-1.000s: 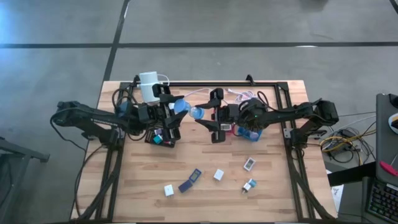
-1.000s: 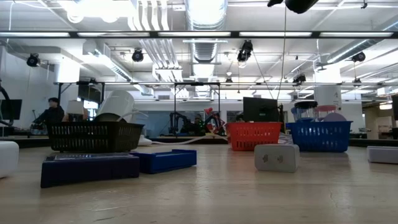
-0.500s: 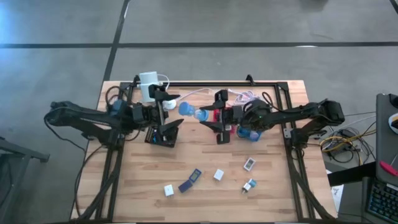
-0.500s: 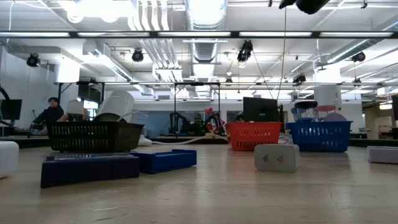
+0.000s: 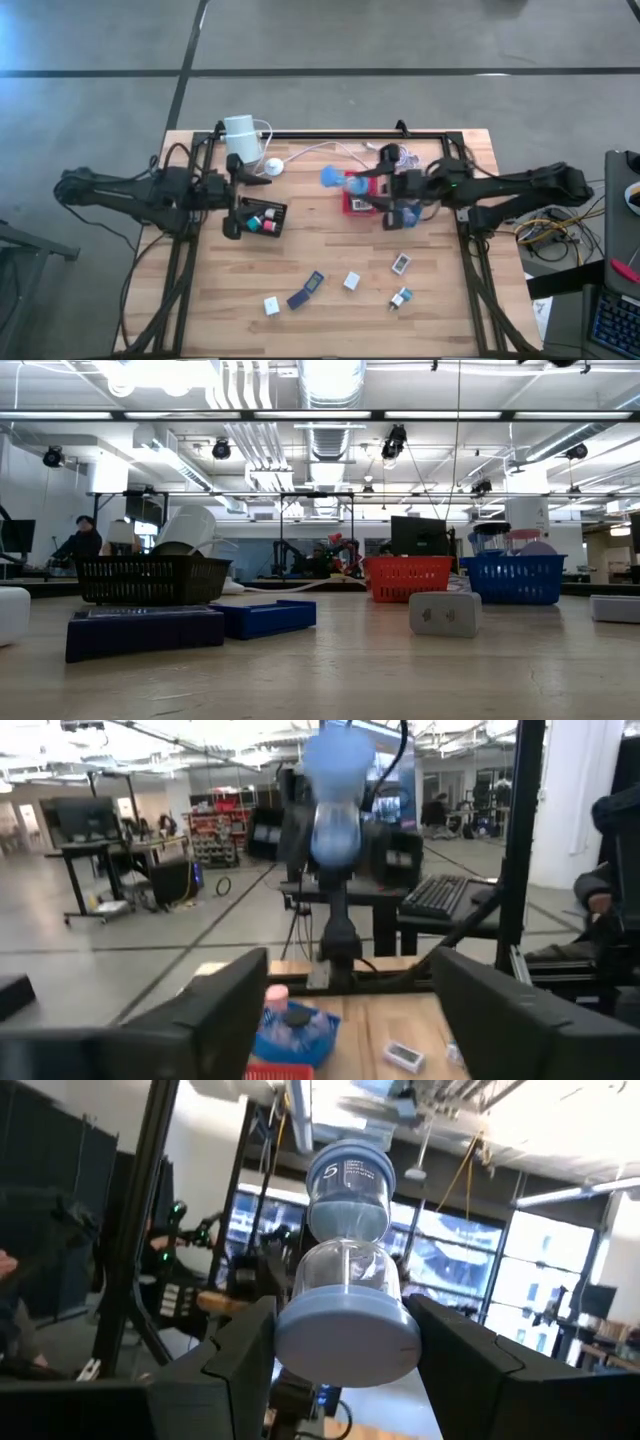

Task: Pick & Place Office items
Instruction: Put the light blue hourglass into the blue bin

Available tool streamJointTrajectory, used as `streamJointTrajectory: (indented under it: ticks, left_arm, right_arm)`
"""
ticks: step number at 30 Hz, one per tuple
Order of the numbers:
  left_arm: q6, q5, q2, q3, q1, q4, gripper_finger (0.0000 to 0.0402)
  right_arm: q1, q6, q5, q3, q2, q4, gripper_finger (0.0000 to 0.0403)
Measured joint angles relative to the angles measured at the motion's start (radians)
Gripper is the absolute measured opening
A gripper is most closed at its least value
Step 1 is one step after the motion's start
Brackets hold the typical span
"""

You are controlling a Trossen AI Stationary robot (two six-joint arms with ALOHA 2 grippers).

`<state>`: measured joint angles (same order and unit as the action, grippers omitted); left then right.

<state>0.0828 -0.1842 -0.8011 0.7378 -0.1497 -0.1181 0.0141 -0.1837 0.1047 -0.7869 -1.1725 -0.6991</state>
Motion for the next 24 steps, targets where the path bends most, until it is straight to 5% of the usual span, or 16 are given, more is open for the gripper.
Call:
streamJointTrajectory:
  ticks: [11, 24]
  left_arm:
    - [-0.018, -0.002, 0.220, -0.392, 0.001, -0.144, 0.0015]
    - [0.019, -0.002, 0.349, -0.642, 0.003, -0.293, 0.0009]
  right_arm:
    - [0.005, 0.044, -0.099, 0.086, 0.362, 0.445, 0.0196]
    - [0.004, 0.293, -0.301, -0.044, 0.547, 1.156, 0.0196]
